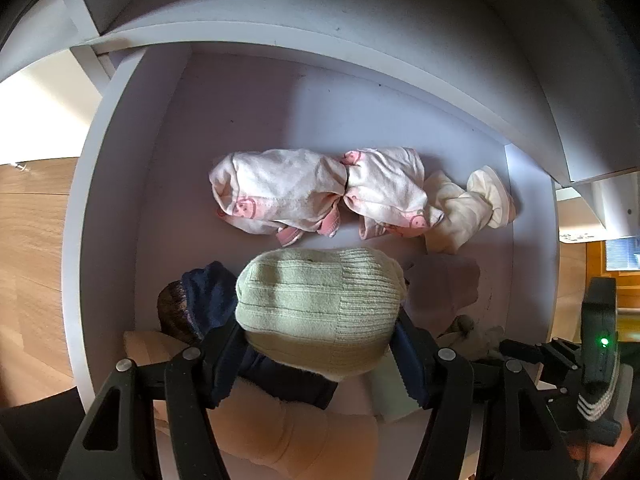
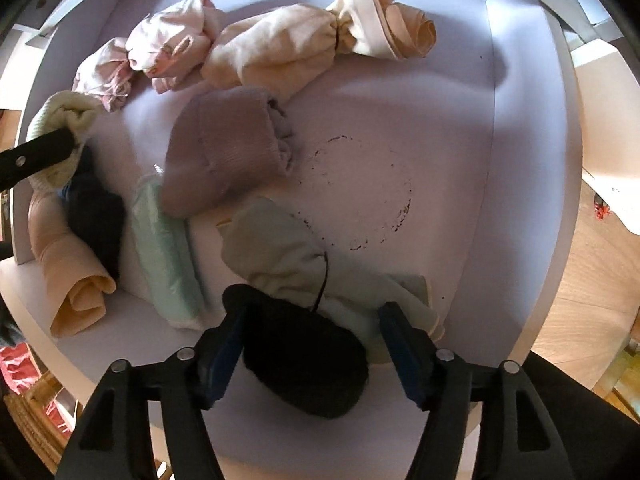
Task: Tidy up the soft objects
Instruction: 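Move the right tool back down over the drawer of clothes, then grasp the black sock with the right tool while the left tool lifts the green knit hat, then lower the green hat into the tray and open left tool while right holds black sock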
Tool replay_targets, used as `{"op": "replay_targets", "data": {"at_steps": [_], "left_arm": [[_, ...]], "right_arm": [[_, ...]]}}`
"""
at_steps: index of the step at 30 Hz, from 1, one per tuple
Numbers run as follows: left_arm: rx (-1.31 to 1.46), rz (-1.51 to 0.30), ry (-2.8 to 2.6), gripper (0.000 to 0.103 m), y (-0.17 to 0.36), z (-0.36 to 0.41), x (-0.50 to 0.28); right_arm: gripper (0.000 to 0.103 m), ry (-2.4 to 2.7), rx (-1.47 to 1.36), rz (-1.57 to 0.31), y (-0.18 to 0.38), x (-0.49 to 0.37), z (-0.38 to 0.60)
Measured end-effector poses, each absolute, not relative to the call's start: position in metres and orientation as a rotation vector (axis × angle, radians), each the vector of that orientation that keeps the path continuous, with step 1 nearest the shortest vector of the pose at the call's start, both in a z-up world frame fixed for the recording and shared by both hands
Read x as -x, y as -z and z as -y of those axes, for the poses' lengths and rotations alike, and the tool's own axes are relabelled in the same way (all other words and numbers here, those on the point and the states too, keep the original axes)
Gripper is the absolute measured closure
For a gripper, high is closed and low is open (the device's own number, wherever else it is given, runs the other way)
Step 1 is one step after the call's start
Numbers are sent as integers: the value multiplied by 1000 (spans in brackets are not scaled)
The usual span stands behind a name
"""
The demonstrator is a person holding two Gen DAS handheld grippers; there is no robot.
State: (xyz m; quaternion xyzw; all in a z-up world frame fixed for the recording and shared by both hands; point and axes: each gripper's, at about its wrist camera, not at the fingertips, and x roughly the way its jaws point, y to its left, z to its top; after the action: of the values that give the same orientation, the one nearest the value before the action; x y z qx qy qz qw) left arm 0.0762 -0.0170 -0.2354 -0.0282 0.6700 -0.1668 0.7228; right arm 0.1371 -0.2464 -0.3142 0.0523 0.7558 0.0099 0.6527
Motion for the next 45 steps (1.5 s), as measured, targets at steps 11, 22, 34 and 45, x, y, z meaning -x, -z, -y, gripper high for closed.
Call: {"op": "replay_targets", "data": {"at_steps": [11,22,34,45], "left_arm": [[50,-1434,383,36,216,27,-68],[44,-1365,410,36,184,23,-58],[-6,-1231,557,36,112,32,-30],[0,-1073,664,36,18,34,-22]], "right_arm": [[36,-20,-244,-1744,328,-140,263],[62,113,-463,-1575,310,-144,331],[39,101,-546,-1644,316,-138,344],[45,64,-399,-1778,341,-131,331]]}}
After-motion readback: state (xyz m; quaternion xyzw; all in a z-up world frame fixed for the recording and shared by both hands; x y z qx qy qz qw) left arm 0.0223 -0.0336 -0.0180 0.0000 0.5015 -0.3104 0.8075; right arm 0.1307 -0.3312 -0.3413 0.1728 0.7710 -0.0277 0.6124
